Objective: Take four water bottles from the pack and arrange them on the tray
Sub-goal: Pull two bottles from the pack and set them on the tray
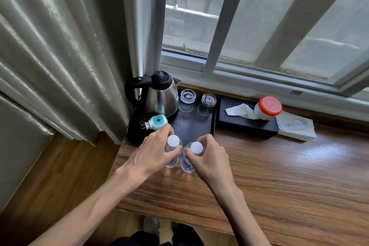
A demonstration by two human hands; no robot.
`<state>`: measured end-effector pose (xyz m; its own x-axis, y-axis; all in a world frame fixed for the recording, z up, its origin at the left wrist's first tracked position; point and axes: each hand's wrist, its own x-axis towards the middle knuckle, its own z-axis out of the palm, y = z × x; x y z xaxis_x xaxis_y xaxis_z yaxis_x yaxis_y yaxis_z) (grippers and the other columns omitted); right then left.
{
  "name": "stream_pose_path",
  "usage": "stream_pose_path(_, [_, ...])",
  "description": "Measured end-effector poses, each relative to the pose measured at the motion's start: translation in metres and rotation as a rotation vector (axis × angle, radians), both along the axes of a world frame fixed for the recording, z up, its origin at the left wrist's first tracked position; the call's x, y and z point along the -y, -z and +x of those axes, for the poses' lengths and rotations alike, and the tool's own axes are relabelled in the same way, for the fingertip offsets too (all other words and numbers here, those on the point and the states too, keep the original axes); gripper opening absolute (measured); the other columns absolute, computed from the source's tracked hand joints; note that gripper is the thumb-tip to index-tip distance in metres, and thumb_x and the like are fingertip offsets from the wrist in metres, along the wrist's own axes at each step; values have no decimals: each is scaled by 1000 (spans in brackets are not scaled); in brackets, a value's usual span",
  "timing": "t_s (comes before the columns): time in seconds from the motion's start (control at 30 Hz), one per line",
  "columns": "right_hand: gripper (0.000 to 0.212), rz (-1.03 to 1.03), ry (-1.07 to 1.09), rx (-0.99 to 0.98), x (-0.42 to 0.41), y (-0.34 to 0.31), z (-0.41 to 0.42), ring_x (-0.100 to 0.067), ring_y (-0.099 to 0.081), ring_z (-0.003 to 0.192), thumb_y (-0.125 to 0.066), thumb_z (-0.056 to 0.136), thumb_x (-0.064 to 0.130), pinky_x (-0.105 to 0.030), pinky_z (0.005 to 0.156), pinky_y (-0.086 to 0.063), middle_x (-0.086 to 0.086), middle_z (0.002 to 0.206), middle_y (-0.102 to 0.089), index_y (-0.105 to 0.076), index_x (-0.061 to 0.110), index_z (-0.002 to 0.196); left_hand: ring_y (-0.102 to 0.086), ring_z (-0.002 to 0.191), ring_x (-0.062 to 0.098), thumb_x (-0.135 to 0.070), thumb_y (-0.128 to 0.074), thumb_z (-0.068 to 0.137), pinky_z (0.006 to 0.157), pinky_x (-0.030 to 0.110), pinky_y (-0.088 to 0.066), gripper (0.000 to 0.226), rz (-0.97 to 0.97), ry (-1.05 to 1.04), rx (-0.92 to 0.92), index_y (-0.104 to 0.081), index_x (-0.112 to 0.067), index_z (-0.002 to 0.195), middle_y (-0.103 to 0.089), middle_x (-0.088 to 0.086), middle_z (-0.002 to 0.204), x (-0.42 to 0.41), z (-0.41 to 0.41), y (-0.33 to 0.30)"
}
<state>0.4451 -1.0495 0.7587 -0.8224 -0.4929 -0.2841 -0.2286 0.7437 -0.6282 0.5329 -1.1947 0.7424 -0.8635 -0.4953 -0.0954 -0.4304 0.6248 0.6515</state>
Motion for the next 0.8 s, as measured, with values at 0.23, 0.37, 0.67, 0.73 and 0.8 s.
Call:
stream_pose_path(0.23, [32,11,37,-65,-8,1,9,-27,-70,93,-73,81,36,-40,79,-57,0,96,-75,-58,26,106,-63,75,17,-46,-64,75,69,38,-53,30,-77,49,51,-49,-32,97,-58,-9,71,7,10,-8])
stream_pose_path(0.37, [41,-9,70,-92,-15,0,15,-24,-71,95,-75,82,36,-39,81,-57,2,94,-75,-59,25,118,-64,81,16,-51,-65,76,71,37,-53,35,-162,52,12,-53,-31,102,-53,-10,70,8,11,-20])
stream_pose_path(0.67, [55,-65,139,-170,-53,-17,23,-16,-70,92,-73,88,43,-34,80,-53,10,83,-69,-55,23,136,-49,73,5,-41,-68,78,69,28,-48,26,-264,165,-166,-60,-28,99,-50,-15,86,-32,-9,-53])
stream_pose_path(0.73, [55,-89,169,-182,-76,-23,20,-13,-69,89,-73,88,43,-34,80,-56,11,86,-68,-55,23,136,-54,79,5,-38,-68,78,72,31,-52,23,-254,207,-191,-61,-29,98,-56,-14,90,-54,-19,-58])
stream_pose_path(0.8, [55,-108,201,-188,-105,-25,17,-10,-69,89,-73,88,44,-34,83,-60,9,94,-70,-55,24,136,-58,85,5,-36,-68,79,76,32,-54,22,-221,268,-197,-63,-29,99,-59,-14,95,-82,-31,-62])
